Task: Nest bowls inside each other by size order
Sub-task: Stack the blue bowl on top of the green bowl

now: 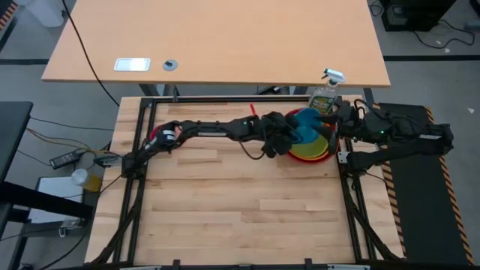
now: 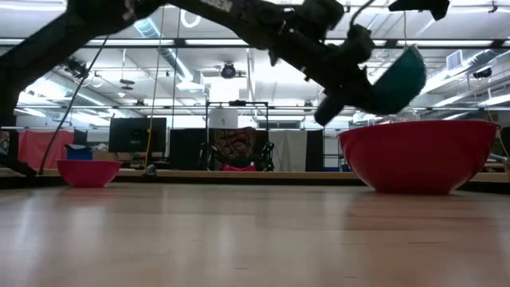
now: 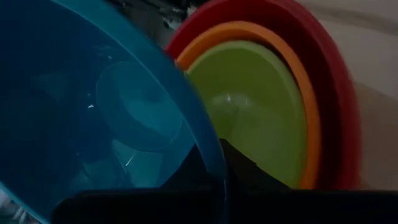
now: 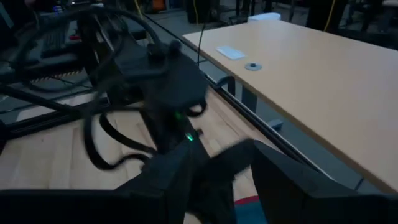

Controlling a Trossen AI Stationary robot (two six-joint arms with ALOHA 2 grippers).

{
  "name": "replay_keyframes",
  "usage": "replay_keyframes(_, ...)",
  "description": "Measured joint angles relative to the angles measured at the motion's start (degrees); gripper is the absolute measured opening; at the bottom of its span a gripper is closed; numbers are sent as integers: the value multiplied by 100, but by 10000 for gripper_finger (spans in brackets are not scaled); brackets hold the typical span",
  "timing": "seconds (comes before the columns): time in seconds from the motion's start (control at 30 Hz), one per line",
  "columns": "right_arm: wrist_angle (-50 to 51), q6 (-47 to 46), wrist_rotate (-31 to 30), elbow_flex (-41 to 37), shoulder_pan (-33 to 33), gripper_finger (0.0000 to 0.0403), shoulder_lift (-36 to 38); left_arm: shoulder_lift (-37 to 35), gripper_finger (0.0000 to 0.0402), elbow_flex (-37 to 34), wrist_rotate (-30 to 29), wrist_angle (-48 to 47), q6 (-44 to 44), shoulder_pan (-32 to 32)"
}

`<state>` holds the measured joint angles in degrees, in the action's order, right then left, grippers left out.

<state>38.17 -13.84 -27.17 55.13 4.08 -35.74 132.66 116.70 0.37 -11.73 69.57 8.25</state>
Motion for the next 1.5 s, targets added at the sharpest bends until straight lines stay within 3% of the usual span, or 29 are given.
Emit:
replay_keyframes(0.2,2,39,-28,0,0,169,-104,738,6,879,413,-134,-524,-17)
replay_keyframes(0.33,1,48,-25,-1,1,169,-290,980,7,1058,837,-208,-1125,46)
replay_keyframes(0.47,-2,54,-25,-4,0,169,-478,991,14,1042,834,-164,-1632,123)
replay_keyframes(0.57,-30,101,-34,-4,0,169,-568,991,35,1024,820,-180,-1835,159)
replay_keyframes(0.8,-302,234,-45,-4,0,169,-563,988,130,1025,862,-469,-2161,153)
replay_keyframes(1.0,-302,190,-43,-4,0,169,-506,927,186,1066,1396,-583,-2675,125)
replay_keyframes(1.37,-302,190,-44,-4,-2,169,-443,912,215,1601,1626,-508,-3844,122)
replay_keyframes(1.5,-296,200,-45,-4,-2,169,-427,989,203,1607,1244,-682,-4024,122)
